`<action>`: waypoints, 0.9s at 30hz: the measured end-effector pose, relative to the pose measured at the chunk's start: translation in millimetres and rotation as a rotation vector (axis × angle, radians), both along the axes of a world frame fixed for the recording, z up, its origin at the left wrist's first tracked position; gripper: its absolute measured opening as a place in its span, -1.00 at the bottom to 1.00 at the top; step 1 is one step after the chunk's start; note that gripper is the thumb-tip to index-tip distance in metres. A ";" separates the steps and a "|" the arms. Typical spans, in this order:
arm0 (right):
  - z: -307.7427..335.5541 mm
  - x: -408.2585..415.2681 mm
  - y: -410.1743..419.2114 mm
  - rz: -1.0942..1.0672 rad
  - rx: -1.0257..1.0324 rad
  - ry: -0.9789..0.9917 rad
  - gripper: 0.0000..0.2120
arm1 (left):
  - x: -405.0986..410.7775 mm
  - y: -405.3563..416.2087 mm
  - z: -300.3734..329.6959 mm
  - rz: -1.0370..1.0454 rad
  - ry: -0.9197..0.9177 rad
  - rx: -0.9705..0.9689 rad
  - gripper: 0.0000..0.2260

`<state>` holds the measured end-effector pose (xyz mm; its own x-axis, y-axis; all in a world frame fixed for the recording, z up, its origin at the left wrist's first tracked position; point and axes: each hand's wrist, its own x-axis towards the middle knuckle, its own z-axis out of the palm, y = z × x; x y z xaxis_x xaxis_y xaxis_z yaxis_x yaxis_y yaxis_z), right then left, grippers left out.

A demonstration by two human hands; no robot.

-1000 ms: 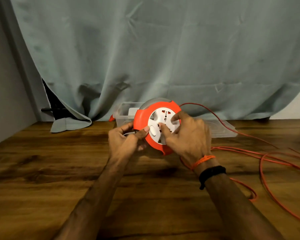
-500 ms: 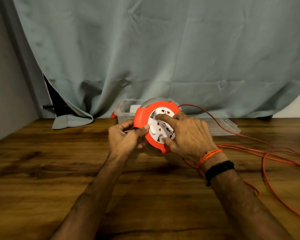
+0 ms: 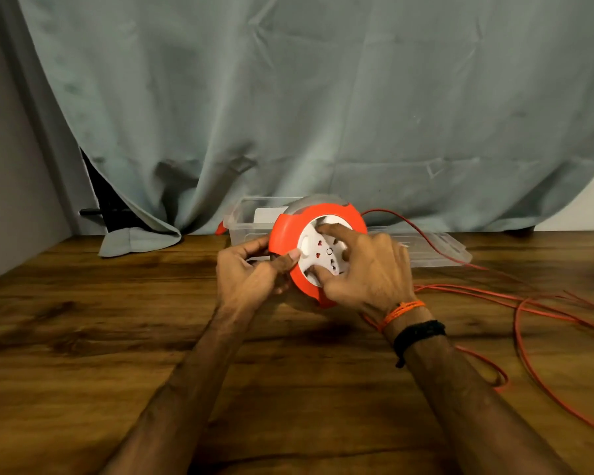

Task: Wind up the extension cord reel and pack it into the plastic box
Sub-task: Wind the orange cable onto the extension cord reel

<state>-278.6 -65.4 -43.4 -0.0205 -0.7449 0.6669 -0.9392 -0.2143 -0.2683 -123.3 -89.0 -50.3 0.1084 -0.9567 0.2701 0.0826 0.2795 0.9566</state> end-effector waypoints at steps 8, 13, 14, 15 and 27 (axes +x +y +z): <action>-5.4 13.6 -10.9 0.018 0.149 -0.943 -0.59 | -6.4 3.5 -3.8 -0.020 0.003 0.019 -0.64; -4.4 14.6 -15.2 0.024 0.191 -0.835 -0.50 | -3.6 2.0 -2.5 -0.026 0.004 0.032 -0.71; -4.3 14.9 -15.9 0.023 0.203 -0.791 -0.44 | -2.6 1.7 -2.1 -0.025 0.011 0.039 -0.73; -3.8 13.7 -15.2 -0.008 0.202 -0.710 -0.38 | -1.8 1.9 -1.5 -0.025 0.023 0.045 -0.74; 14.4 -0.7 7.7 0.055 0.034 0.229 -0.43 | 7.3 1.3 3.7 0.009 0.084 0.069 -0.65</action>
<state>-279.3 -57.7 -29.0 0.1694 -0.7629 0.6239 -0.9636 -0.2611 -0.0576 -116.0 -87.7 -46.6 0.1369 -0.9716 0.1931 0.1609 0.2141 0.9635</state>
